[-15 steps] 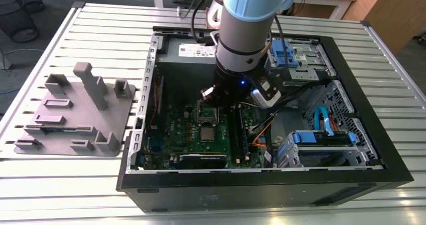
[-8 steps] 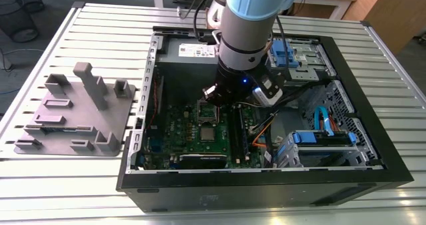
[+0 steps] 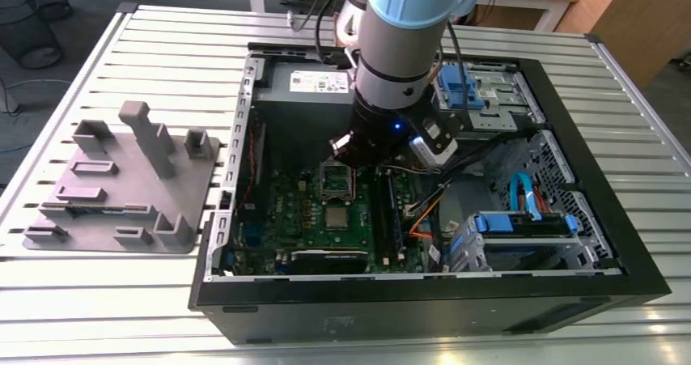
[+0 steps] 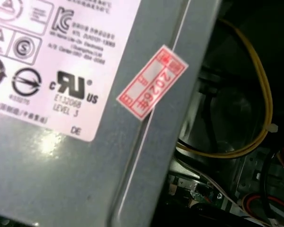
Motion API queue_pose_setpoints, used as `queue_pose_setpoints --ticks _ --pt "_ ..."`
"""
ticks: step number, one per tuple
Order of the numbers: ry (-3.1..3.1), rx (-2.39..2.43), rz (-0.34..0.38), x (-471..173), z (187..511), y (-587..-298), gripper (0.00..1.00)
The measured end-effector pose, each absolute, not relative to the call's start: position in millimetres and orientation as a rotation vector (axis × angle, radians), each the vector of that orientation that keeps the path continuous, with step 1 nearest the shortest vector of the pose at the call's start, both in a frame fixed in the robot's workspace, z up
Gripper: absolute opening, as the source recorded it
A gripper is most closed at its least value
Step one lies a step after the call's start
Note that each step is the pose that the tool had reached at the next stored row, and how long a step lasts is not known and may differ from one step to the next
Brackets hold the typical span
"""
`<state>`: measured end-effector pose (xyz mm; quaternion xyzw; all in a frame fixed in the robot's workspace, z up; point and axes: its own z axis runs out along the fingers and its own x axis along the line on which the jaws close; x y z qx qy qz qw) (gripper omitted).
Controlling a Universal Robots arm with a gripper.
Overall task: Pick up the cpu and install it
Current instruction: 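Close the cpu cover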
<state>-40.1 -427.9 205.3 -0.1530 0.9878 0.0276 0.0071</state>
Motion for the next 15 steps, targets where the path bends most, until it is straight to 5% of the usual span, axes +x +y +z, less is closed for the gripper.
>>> queue_pose_setpoints --ticks 15 --pt "3.087 -0.488 0.087 -40.0 203.2 -419.7 0.11"
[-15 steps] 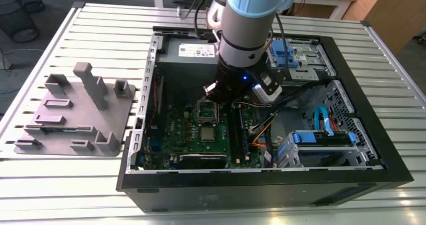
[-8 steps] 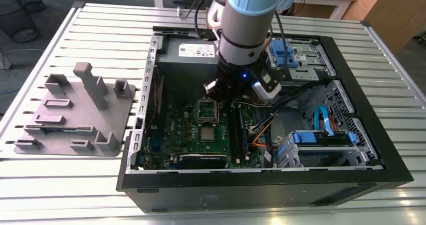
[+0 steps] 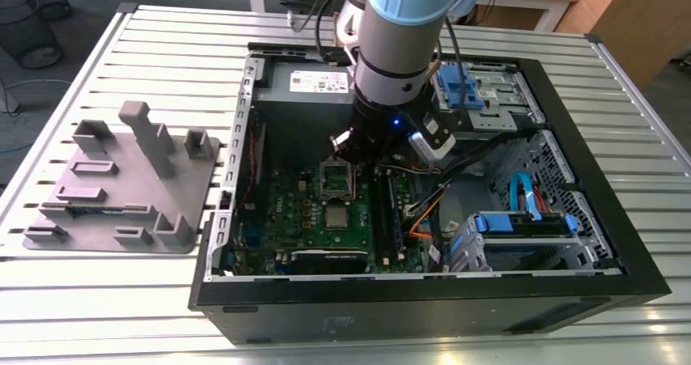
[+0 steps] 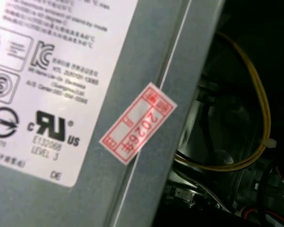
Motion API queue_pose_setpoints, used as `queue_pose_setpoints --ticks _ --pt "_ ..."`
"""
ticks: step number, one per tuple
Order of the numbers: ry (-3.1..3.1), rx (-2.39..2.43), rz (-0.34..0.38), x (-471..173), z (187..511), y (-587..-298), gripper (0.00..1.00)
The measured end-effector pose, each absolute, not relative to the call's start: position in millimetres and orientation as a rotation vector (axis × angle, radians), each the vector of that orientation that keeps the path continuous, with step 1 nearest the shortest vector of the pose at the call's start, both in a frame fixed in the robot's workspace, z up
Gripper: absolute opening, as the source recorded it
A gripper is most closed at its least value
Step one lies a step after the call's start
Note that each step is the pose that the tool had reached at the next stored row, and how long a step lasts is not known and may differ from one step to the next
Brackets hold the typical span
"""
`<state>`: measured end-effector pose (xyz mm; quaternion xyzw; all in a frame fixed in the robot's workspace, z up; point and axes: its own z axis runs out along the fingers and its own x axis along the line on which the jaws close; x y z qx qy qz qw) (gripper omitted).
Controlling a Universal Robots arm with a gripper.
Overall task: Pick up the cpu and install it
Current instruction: 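Close the cpu cover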
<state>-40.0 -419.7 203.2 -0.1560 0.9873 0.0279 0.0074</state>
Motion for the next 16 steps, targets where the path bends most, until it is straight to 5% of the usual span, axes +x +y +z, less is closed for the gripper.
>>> queue_pose_setpoints --ticks 16 --pt "3.039 -0.728 0.102 -40.8 202.3 -419.6 0.11"
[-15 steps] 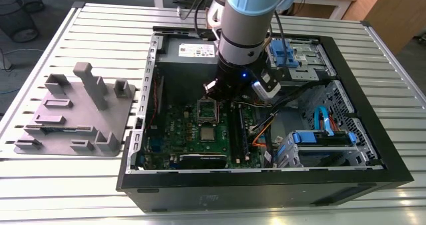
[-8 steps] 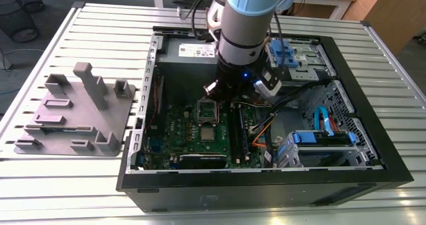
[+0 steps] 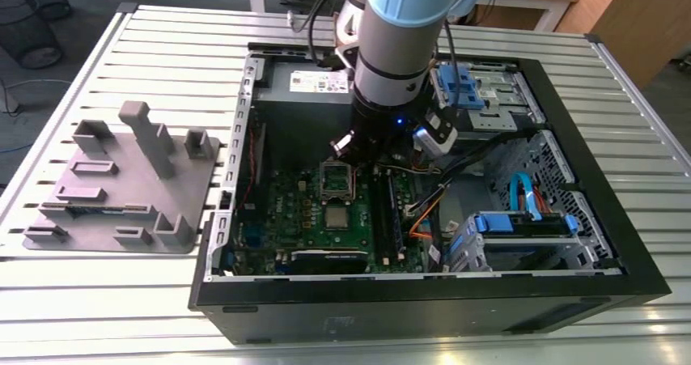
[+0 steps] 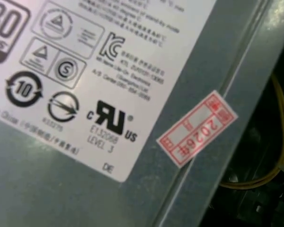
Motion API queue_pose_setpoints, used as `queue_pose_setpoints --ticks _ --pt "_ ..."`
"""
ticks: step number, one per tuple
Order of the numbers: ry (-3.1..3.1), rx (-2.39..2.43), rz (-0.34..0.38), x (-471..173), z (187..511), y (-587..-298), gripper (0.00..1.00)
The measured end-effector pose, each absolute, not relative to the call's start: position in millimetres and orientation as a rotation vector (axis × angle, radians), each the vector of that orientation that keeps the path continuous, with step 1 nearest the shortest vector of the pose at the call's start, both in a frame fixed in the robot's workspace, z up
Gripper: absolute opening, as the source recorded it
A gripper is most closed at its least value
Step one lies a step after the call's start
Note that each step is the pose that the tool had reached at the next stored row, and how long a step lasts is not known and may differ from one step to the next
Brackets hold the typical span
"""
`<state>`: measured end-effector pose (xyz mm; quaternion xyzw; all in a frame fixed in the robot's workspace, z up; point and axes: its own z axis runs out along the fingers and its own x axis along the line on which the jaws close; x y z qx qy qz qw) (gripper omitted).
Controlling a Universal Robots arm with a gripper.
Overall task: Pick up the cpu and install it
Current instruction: 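Close the cpu cover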
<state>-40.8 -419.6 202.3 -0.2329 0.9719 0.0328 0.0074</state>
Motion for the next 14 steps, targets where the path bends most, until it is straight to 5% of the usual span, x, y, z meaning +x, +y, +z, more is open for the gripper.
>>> queue_pose_setpoints --ticks 14 --pt "3.025 -0.753 0.103 -44.9 208.5 -419.8 0.11"
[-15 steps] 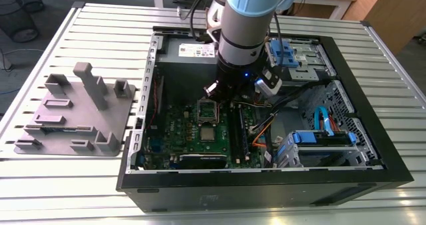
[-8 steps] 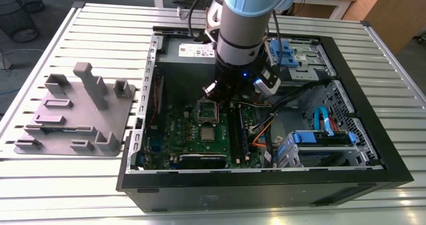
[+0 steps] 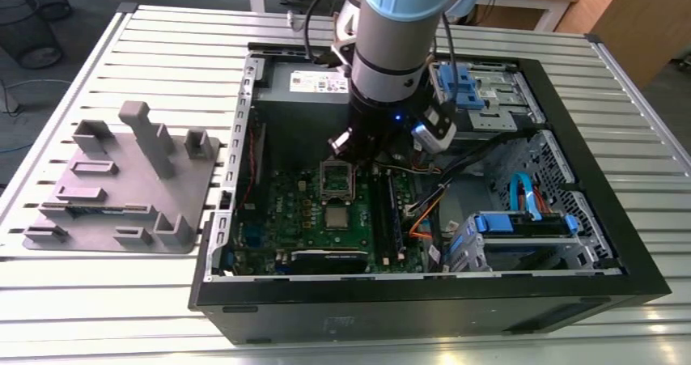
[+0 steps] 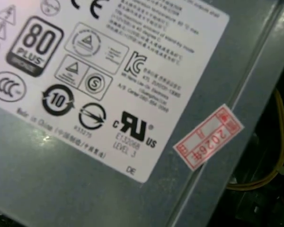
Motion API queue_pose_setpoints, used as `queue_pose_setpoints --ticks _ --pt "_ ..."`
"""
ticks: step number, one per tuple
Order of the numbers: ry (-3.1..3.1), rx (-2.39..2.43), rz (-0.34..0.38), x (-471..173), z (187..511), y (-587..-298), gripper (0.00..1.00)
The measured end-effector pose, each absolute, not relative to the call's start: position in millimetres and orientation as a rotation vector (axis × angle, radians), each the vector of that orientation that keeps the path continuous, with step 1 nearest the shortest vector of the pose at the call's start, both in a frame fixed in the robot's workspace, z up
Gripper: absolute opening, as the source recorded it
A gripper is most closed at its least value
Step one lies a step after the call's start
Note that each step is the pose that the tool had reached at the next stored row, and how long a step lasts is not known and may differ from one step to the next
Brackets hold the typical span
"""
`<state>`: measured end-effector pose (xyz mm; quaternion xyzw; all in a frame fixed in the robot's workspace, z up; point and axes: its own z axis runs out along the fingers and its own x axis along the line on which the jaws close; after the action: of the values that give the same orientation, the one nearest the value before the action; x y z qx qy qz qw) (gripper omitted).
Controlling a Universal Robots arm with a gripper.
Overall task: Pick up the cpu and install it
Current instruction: 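Close the cpu cover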
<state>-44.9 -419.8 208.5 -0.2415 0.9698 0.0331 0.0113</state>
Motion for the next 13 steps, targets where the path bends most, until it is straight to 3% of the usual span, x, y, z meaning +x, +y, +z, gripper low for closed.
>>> queue_pose_setpoints --ticks 13 --pt "3.008 -0.798 0.101 -49.7 210.8 -421.5 0.11"
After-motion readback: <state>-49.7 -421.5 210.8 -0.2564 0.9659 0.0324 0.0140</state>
